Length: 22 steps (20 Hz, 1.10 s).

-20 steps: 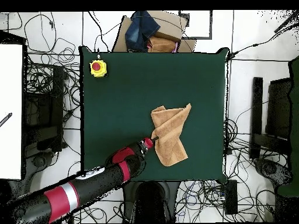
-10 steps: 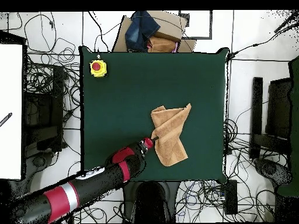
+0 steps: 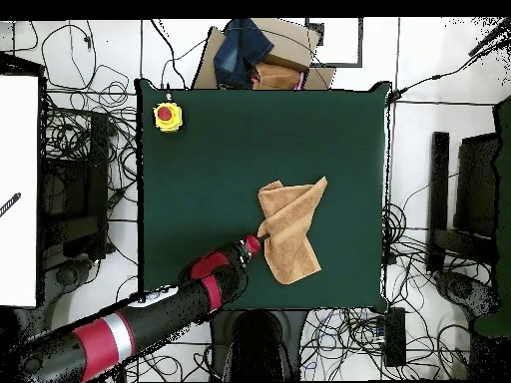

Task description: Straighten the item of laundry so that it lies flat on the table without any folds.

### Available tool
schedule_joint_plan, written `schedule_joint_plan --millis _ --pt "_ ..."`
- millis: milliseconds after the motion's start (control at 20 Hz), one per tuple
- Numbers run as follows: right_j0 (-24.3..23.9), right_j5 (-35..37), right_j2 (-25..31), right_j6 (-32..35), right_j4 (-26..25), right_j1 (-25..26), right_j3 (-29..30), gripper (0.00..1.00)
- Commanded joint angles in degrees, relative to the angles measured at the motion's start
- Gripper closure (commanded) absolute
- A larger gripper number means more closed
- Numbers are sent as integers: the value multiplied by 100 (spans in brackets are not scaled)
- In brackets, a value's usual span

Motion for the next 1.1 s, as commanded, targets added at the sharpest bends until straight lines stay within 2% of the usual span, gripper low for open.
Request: schedule_joint_plan --millis 50,300,1100 --pt "35 471 987 1481 260 -331 -423 100" --pt "38 634 1239 1535 152 -777 -123 100" --pt "235 973 1434 1724 491 -986 -196 100"
